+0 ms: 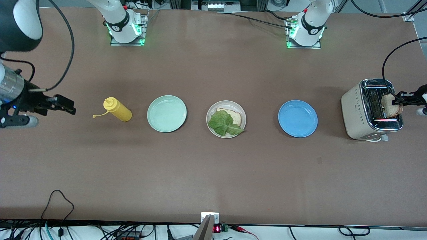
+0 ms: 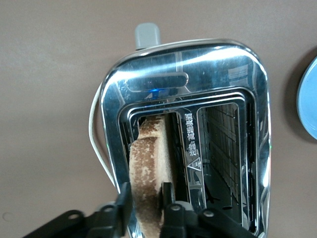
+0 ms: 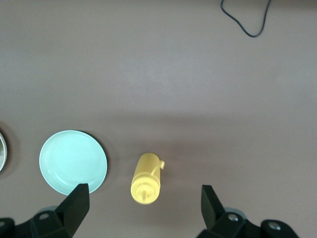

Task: Make sandwich in beige plate with both arms
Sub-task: 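Grasp the toast slice with the left gripper while the right gripper retracts, then lift the toast slice out of the toaster with the left gripper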

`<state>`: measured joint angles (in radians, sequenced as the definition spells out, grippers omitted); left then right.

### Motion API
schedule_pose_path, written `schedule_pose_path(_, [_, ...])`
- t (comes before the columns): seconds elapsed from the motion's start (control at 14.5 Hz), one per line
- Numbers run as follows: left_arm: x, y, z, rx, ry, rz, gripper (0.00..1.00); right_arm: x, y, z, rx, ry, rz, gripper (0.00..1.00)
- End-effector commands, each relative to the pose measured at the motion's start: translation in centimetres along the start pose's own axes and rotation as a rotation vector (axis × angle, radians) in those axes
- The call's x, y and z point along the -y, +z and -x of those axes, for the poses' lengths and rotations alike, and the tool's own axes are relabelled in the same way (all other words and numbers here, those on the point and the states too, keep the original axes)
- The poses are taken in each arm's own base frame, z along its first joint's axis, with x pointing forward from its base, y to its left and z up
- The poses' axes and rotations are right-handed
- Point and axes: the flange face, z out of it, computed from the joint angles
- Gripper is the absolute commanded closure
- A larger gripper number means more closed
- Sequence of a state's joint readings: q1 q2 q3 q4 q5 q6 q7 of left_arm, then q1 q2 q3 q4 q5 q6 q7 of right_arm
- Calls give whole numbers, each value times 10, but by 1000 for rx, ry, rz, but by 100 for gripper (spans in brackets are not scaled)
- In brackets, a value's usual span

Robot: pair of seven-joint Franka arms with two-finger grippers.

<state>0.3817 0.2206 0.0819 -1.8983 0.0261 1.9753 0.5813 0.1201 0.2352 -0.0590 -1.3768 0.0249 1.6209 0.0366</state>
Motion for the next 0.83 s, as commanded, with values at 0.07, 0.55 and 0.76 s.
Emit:
schedule_pose_path(0.07, [-4,-10,7,25,32,8,99,-3,-17,50,-22,37,6,0])
schedule_pose_path(0.55, [-11,-98,8,73,58,40,99,-2,-24,80,-53,57,15,0])
schedule_pose_path(0.76, [-34,-144,2,87,92,40,99,3,-25,79,-56,46,15,0])
